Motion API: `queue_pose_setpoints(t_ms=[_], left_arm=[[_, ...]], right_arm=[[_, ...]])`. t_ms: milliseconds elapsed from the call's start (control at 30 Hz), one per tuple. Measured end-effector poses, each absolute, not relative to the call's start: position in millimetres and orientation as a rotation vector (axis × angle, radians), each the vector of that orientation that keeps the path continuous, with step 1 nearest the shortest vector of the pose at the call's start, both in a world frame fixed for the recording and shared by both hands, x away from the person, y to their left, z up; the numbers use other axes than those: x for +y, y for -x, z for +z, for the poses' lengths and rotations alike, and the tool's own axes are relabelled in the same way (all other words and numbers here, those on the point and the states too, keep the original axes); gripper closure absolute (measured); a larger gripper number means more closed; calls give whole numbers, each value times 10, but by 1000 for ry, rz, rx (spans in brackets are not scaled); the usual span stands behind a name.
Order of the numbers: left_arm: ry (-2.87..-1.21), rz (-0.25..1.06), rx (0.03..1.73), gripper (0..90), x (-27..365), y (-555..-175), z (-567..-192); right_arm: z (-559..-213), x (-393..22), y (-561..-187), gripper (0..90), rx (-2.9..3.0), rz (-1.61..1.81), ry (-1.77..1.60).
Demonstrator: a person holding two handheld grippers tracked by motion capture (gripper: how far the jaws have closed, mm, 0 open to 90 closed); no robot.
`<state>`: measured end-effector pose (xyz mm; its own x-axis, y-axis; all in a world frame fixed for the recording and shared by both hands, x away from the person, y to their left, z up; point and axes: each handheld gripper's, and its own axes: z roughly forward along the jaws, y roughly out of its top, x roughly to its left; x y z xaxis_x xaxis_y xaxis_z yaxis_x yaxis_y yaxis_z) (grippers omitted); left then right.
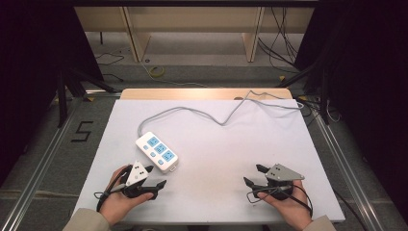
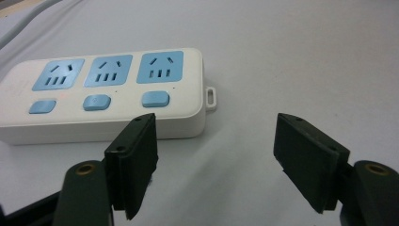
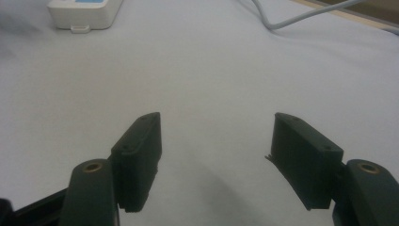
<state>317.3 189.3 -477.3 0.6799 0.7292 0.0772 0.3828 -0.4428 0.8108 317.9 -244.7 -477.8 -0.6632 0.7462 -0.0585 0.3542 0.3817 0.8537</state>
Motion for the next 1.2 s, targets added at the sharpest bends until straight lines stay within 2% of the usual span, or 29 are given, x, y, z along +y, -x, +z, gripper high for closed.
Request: queue_pose_setpoints(t_ms=[133,367,433,633,700,1200], left_arm=[[-2073,539,850,327,1893,-3175,-4767],[-2080,530,845,420,1885,-3171,-4761],[-2084,538,853,496,1894,-3177,-4751],[-2081,540,898,821,1941,-3191,-4713],[-2086,545,909,887,1954,-3201,-4685],[-2103,540,950,894,1940,-3274,-4557]], right_arm=[[-4779,-2453,-3176,349,2205,1204,-952],[-4778,-2475,-3163,349,2193,1203,-963],[-4776,-2477,-3161,350,2192,1198,-965],[-4780,-2472,-3171,376,2190,1190,-967],[-4780,-2476,-3174,379,2192,1188,-969],[-4791,-2477,-3176,394,2201,1184,-980]])
